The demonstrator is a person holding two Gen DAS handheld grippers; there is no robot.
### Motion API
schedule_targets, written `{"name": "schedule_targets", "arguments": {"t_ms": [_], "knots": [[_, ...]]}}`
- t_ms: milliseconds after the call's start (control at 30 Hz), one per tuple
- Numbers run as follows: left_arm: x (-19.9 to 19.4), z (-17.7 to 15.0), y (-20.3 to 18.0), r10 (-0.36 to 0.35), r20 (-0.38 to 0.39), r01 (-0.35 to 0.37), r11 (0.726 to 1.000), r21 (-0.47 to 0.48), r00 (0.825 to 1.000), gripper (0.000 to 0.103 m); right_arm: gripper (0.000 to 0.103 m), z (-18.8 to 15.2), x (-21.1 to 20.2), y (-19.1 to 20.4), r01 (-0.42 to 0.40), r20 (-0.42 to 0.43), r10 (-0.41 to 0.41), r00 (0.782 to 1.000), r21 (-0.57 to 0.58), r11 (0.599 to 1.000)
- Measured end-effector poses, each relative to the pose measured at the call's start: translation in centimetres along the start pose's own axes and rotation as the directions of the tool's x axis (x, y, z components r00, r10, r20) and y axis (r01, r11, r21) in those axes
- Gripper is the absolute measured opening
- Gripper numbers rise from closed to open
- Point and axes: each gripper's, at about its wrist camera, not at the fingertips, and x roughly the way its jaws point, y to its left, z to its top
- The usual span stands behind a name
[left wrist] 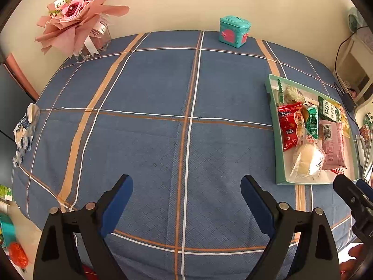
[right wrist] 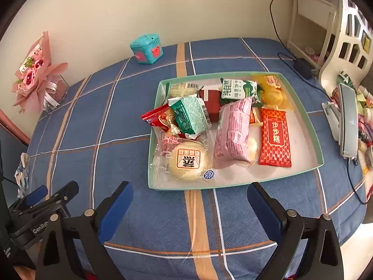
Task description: Organize snacks
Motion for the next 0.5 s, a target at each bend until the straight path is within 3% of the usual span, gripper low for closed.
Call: {"name": "schedule_targets", "arguments": {"t_ms": [500], "knots": [[-0.91, 0.31, -0.36, 0.017, 0.027, -0.017, 1.0, 0.006, 0.999, 0.094, 0.1, 0.16, -0.38, 0.21, -0.021, 0.032, 0.021, 0.999, -0.003, 1.0]]}}
